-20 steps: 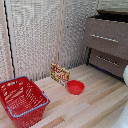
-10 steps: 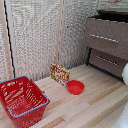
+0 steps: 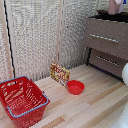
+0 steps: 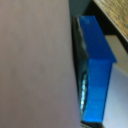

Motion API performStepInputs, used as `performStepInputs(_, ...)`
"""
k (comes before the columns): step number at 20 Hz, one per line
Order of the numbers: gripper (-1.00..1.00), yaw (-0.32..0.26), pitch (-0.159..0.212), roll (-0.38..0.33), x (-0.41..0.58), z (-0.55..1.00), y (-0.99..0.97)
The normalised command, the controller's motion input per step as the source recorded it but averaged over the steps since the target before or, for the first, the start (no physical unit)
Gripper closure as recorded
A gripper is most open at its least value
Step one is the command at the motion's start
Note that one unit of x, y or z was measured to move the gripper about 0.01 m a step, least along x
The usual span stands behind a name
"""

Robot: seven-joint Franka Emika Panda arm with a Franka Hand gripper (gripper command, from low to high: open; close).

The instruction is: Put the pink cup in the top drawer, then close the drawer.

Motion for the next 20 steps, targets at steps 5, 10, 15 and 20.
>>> performStepInputs(5,1.00,-0.032,0.005,0.000,-0.378,-0.46,0.00)
performStepInputs(10,-1.00,-0.035,0.024,0.005,-0.156,-0.21,-0.11)
performStepInputs(15,-1.00,0.000,-0.047,-0.002,-0.151,0.06,0.00)
performStepInputs(20,-1.00,0.016,-0.039,-0.016,-0.053,0.57,0.20)
